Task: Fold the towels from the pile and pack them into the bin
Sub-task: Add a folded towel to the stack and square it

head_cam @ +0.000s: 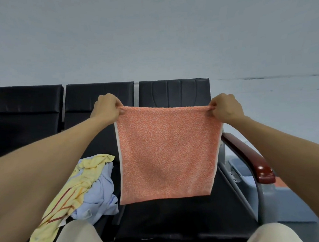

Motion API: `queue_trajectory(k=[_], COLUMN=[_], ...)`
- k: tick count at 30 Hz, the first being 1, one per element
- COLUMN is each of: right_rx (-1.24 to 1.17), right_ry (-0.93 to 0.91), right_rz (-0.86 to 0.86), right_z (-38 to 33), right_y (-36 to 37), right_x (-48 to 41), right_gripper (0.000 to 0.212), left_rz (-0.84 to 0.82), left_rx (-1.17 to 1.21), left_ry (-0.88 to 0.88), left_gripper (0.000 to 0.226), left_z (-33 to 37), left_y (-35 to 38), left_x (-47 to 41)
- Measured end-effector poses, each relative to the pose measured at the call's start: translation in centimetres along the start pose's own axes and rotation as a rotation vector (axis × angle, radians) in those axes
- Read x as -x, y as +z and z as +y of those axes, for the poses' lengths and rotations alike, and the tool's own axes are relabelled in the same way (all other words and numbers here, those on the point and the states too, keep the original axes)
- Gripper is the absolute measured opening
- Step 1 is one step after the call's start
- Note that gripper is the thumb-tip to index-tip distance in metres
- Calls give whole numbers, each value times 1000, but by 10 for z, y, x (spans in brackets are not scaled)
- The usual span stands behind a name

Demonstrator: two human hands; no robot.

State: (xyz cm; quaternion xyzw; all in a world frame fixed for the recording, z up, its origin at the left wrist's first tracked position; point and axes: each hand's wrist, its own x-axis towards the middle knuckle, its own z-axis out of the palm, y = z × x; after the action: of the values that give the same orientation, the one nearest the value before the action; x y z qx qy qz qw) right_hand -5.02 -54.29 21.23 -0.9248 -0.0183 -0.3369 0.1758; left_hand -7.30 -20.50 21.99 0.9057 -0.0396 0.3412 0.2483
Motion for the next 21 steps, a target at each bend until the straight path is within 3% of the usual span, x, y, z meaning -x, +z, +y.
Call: queue_trajectory(k=[10,16,21], right_rx=[62,197,213], right_ry=[-63,-93,-125], right_rz=[-172,-432,-467], right_z=[3,-2,11], right_y=[-12,-30,6], right_x=[-3,-13,-16], right_gripper=[28,28,23], left_rz=[-144,-362,-451], left_rx=[-151,-206,-107], left_ry=[111,55,-90], left_gripper=[20,23,21], left_z=[-6,-4,-17], left_y=[-9,-20,14], left_x=[-1,-13,-15])
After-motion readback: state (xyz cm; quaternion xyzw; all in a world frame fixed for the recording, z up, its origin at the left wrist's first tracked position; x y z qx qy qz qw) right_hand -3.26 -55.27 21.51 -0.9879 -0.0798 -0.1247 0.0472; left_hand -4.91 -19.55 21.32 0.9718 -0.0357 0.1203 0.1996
